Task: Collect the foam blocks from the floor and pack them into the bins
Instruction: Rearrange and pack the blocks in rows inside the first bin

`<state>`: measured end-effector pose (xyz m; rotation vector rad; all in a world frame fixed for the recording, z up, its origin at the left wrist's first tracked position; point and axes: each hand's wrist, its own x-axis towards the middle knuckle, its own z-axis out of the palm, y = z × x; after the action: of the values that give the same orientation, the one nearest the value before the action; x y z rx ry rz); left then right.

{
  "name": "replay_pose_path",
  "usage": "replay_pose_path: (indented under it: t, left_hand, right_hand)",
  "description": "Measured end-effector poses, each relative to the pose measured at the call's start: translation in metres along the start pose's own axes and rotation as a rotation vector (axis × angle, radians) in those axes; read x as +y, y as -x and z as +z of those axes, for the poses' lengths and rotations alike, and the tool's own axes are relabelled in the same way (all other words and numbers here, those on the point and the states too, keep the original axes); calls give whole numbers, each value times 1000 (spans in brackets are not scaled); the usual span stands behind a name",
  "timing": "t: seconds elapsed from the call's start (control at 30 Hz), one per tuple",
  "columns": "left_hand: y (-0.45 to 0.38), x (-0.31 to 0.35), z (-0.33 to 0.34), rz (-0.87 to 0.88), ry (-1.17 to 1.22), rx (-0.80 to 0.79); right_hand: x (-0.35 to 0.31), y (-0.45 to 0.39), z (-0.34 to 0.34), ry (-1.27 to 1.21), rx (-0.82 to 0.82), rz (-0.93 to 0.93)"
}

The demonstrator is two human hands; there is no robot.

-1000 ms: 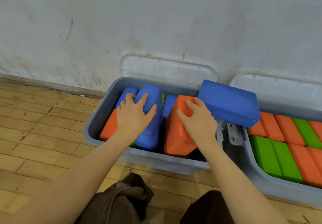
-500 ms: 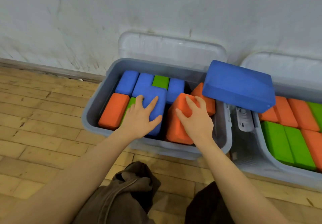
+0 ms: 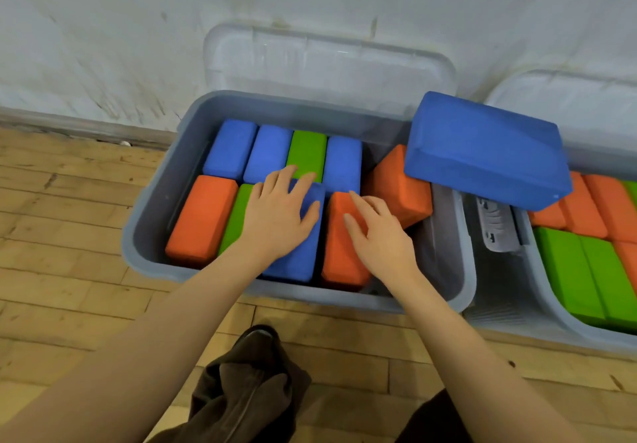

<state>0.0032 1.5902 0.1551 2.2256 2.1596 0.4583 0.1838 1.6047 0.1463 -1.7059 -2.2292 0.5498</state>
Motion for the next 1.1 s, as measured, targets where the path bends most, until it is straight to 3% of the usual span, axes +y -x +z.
replay_pose_path:
  t: [0.1,0.23,0.33,0.67,0.83,0.9,1.0,1.1]
  left_hand:
    - [-4,-10,18,-33,-27,-110]
    - [2,-21,51,-36,-119,-255]
    - [-3,-23,60,-23,-131,-249]
    - [-7,-28,58,-49,-159,-276]
    - [-9,-23,47,-36,-159,-299]
    - [-12,-16,39,-44,-152,-273]
    - [-13,5,30,-36,-70,-170]
    - [-25,38,25,27,15,-73]
  right_hand:
    - [2,-22,10,77,73,-12]
    - [10,-48,26,144,-62,-63]
    - [13,-53,40,178,-109,-101]
    - [3,-57,56,224,-20,-92]
    - [7,-58,46,137,-63,-116]
    - [13,-52,35,81,22,-147]
    - [24,-37,6,-21,292,-168]
    - [41,-28,-29,16,492,-169]
